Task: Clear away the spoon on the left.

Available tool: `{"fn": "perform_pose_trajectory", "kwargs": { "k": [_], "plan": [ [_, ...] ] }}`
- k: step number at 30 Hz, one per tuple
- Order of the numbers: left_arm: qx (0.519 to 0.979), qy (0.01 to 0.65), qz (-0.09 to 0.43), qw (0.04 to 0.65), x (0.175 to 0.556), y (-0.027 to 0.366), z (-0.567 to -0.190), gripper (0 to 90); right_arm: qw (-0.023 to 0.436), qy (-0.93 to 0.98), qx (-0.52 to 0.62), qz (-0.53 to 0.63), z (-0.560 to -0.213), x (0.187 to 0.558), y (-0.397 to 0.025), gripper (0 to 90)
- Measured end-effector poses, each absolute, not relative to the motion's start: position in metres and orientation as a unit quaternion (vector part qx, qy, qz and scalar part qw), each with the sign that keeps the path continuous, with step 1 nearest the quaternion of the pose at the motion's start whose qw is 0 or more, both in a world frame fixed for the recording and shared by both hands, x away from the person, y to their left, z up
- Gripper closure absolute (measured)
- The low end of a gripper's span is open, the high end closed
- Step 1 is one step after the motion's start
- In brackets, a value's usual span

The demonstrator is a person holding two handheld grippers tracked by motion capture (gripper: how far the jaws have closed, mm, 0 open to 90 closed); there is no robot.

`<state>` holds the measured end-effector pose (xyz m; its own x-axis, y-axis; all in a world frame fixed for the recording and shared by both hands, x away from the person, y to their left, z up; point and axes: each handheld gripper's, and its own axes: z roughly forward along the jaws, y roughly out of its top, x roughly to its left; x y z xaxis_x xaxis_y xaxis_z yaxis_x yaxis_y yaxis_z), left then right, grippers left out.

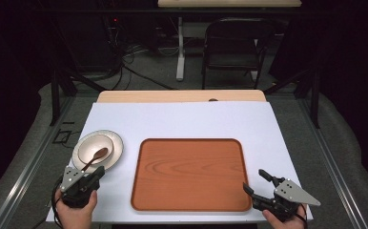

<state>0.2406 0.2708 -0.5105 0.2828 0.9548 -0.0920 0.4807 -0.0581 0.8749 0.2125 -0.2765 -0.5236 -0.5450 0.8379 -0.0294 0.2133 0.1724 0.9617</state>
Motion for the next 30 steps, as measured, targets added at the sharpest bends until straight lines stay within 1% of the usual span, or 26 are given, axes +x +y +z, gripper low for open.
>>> {"fn": "perform_pose_trajectory", "kwargs": {
  "k": [4,8,13,30],
  "plan": [
    [0.67,0.538,0.275,0.432,0.241,0.273,-0.511,89.1,0.298,0.705,0.373,0.525,-0.524,0.212,-0.277,28.0],
    [0.672,0.543,0.299,0.404,0.24,0.275,-0.509,89.0,0.297,0.705,0.374,0.525,-0.523,0.212,-0.277,28.0],
    [0.666,0.556,0.29,0.404,0.24,0.279,-0.51,89.1,0.298,0.704,0.374,0.525,-0.523,0.212,-0.277,28.0],
    [0.651,0.574,0.304,0.394,0.241,0.292,-0.511,88.9,0.3,0.704,0.372,0.525,-0.523,0.212,-0.278,28.1]
  ]
}}
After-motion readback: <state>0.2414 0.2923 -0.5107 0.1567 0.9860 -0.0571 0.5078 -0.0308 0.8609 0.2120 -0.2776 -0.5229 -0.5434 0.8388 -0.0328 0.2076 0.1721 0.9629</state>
